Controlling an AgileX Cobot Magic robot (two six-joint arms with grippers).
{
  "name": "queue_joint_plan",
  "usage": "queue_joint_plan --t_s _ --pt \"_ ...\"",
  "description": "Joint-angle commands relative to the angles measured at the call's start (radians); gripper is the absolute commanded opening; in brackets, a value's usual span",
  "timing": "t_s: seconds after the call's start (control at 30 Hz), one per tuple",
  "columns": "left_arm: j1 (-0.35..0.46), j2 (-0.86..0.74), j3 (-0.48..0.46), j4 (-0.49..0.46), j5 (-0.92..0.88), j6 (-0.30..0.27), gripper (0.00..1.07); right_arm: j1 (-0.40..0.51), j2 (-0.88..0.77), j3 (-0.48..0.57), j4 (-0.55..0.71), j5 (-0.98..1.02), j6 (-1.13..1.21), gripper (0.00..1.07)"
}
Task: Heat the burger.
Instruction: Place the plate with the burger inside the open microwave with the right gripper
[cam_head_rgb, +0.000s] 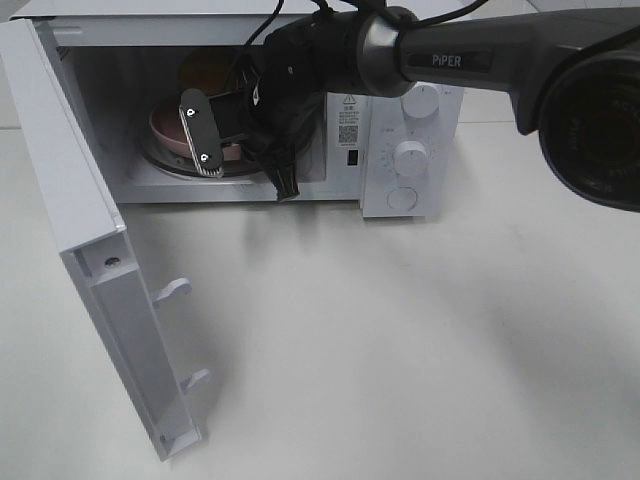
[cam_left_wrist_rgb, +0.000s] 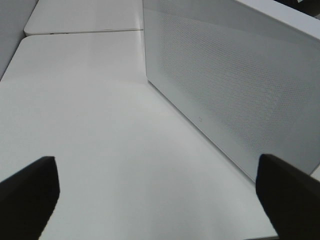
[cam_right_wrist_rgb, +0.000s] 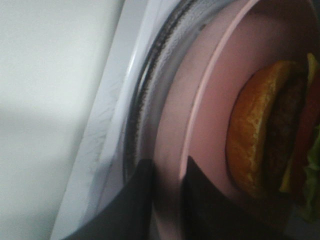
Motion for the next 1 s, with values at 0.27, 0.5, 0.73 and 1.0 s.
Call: queue_joint_plan --t_s 0.27,0.5,0.73,1.0 --pt "0.002 -0.017 0.002 -0.005 0.003 -0.005 1.00 -0.003 -0.014 -0.019 0.024 -0.013 0.003 0.44" --pt "0.002 -0.017 0.002 -0.005 0.003 -0.005 1.00 -0.003 -0.043 0.006 0.024 0.005 0.038 0.54" --pt "0.002 -0.017 0.002 -0.005 0.003 -0.005 1.00 0.008 -0.113 0.114 0.024 -0.051 0.043 0.71" --pt "0.002 -0.017 0.002 -0.005 0.003 -0.005 1.00 0.009 -0.173 0.212 0.024 -0.088 0.059 0.77"
